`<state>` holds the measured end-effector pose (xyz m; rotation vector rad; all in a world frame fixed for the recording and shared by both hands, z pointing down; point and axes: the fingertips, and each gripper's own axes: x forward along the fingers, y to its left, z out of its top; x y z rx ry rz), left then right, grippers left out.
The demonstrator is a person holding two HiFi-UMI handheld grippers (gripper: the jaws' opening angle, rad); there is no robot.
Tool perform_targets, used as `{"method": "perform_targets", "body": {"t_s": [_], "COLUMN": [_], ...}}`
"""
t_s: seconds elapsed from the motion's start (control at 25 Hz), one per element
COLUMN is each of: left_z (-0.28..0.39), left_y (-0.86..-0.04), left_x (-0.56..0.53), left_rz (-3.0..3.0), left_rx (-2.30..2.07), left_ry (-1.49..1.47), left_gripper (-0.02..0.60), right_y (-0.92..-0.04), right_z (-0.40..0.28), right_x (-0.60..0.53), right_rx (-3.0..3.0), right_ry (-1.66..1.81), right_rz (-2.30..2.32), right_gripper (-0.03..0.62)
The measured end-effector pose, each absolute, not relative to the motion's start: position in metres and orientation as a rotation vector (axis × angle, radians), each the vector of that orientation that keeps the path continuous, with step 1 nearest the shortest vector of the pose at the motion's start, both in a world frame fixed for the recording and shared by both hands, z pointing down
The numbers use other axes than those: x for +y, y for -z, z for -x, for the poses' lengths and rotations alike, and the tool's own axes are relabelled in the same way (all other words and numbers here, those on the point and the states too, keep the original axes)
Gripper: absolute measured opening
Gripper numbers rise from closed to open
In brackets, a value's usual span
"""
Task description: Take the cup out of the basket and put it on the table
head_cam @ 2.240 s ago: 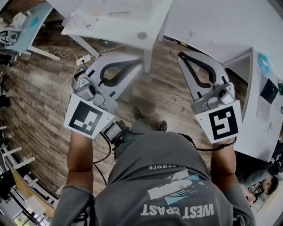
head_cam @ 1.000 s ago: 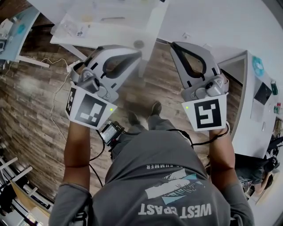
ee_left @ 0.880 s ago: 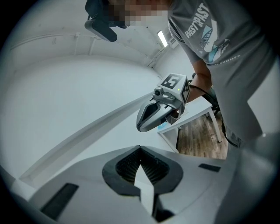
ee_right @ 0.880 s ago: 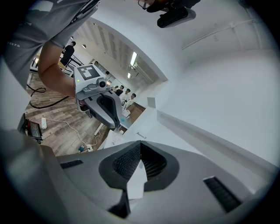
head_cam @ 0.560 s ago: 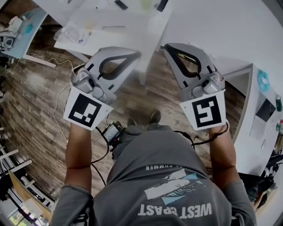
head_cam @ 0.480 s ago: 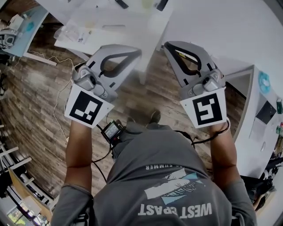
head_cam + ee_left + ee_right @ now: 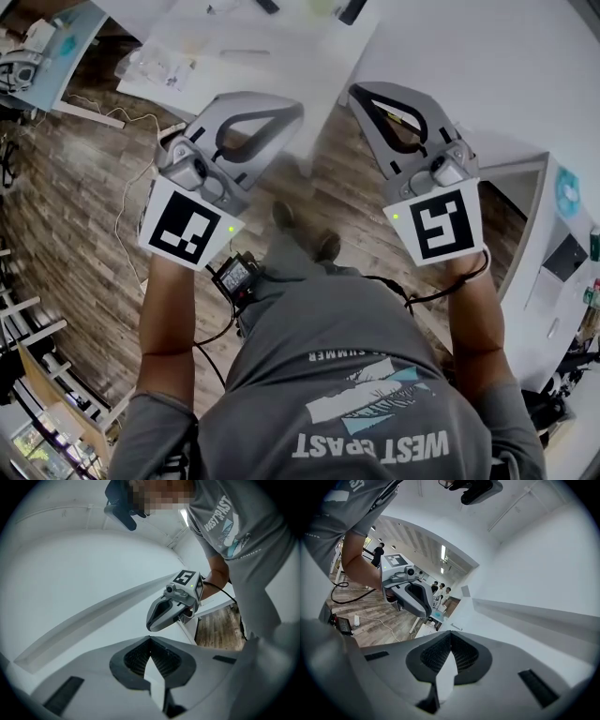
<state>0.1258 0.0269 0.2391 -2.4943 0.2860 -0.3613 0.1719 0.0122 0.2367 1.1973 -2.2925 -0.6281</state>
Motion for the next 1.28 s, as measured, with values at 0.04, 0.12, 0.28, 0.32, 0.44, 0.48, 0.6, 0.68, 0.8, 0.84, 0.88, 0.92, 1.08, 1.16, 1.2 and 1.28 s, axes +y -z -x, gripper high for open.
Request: {"method": "perform_targets", "body": {"t_s": [0.04, 0.12, 0.28, 0.32, 0.44, 0.48, 0.6, 0.68, 0.8, 0.84, 0.88, 0.92, 1.08, 1.16, 1.2, 1.28], "left_z": [-0.126, -0.126, -0.123, -0.120, -0.112, -0.110, -0.104, -0.100, -0.091, -0.088, -0.084, -0.081, -0.070, -0.066, -0.064, -0.063], "left_y": [-0.240, -0.242, -0.243, -0.243, -0.244, -0.244, -0.241, -0.240, -0.239, -0.239, -0.239, -0.239, -0.242, -0.243, -0.243, -0.243], "left_x": [0.022, 0.011, -0.016, -0.023, -0.046, -0.054, -0.077, -0.092, -0.113, -0.120, -0.126, -0.133, -0.153, -0.163, -0.167, -0.174], "left_rz": [2.497, 2.501, 2.502, 2.503, 2.504, 2.504, 2.503, 2.507, 2.511, 2.513, 2.515, 2.518, 2.529, 2.533, 2.536, 2.542], "left_rx": [0.284, 0.276, 0.259, 0.256, 0.243, 0.237, 0.226, 0.217, 0.199, 0.195, 0.193, 0.191, 0.184, 0.187, 0.191, 0.199], "left_ry": [0.362, 0.363, 0.366, 0.365, 0.361, 0.357, 0.338, 0.325, 0.298, 0.289, 0.281, 0.274, 0.256, 0.255, 0.254, 0.247], "left_gripper": [0.008, 0.008, 0.008, 0.008, 0.008, 0.008, 0.008, 0.008, 0.008, 0.008, 0.008, 0.008, 0.008, 0.008, 0.008, 0.008], "right_y": [-0.237, -0.238, -0.238, -0.238, -0.238, -0.237, -0.235, -0.235, -0.235, -0.235, -0.235, -0.235, -0.237, -0.238, -0.238, -0.238], "right_z": [-0.172, -0.172, -0.172, -0.171, -0.169, -0.169, -0.167, -0.164, -0.157, -0.154, -0.152, -0.150, -0.144, -0.143, -0.143, -0.144], "right_x": [0.007, -0.005, -0.030, -0.038, -0.061, -0.068, -0.089, -0.104, -0.127, -0.134, -0.141, -0.147, -0.170, -0.182, -0.187, -0.197], "right_rx": [-2.292, -2.284, -2.267, -2.263, -2.244, -2.238, -2.216, -2.202, -2.182, -2.177, -2.171, -2.165, -2.143, -2.136, -2.135, -2.136], "right_ry": [0.625, 0.617, 0.603, 0.603, 0.596, 0.595, 0.595, 0.588, 0.581, 0.581, 0.582, 0.582, 0.568, 0.562, 0.560, 0.551], "right_rz": [-1.198, -1.204, -1.217, -1.221, -1.242, -1.252, -1.274, -1.285, -1.298, -1.303, -1.307, -1.311, -1.319, -1.317, -1.315, -1.311], "right_gripper": [0.012, 0.012, 0.012, 0.012, 0.012, 0.012, 0.012, 0.012, 0.012, 0.012, 0.012, 0.012, 0.012, 0.012, 0.012, 0.012]}}
